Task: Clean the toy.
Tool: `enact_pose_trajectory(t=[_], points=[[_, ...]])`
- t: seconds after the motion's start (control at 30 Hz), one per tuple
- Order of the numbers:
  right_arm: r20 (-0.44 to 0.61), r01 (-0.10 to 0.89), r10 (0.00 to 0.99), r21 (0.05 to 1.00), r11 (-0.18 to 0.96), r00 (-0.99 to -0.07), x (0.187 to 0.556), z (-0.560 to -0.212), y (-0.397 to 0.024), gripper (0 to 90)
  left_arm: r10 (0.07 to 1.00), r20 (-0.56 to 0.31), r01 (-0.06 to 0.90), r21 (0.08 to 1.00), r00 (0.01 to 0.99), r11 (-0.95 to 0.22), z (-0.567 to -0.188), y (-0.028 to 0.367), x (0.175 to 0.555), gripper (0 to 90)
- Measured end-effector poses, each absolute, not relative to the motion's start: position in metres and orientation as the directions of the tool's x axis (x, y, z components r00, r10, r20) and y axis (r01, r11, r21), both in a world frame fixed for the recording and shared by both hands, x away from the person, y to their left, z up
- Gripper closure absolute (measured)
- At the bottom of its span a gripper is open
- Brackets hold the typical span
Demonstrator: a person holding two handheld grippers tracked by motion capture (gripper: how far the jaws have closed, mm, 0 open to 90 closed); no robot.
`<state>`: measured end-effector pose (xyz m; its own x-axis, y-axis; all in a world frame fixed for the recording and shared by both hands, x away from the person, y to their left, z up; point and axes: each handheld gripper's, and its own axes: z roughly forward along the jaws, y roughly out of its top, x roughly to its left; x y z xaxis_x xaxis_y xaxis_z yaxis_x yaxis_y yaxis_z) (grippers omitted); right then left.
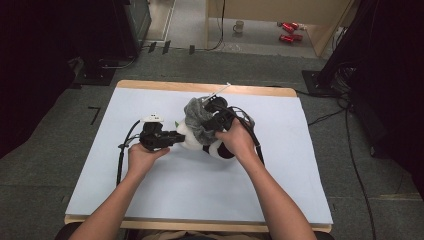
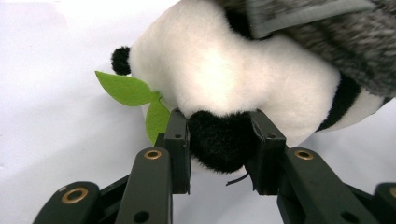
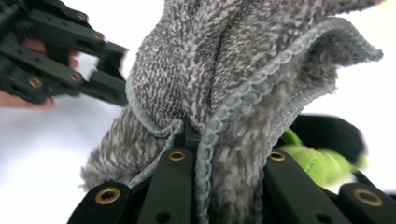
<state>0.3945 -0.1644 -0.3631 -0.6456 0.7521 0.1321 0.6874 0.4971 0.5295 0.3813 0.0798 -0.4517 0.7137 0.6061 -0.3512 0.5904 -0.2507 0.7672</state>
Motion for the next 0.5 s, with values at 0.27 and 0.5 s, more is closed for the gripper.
enact_pose_trajectory(t=[0.27, 0.5], points=[[0.169, 0.713, 0.764, 0.525, 0.465, -0.622, 0.393, -0.362, -0.192, 81.4, 0.597, -0.346, 0.578, 0.776, 0.724, -0.252, -0.451, 0.080, 0.380, 65.9], [0.201, 0.720, 0.763, 0.538, 0.438, -0.615, 0.393, -0.353, -0.204, 81.5, 0.599, -0.322, 0.559, 0.787, 0.733, -0.261, -0.448, 0.077, 0.377, 66.0]])
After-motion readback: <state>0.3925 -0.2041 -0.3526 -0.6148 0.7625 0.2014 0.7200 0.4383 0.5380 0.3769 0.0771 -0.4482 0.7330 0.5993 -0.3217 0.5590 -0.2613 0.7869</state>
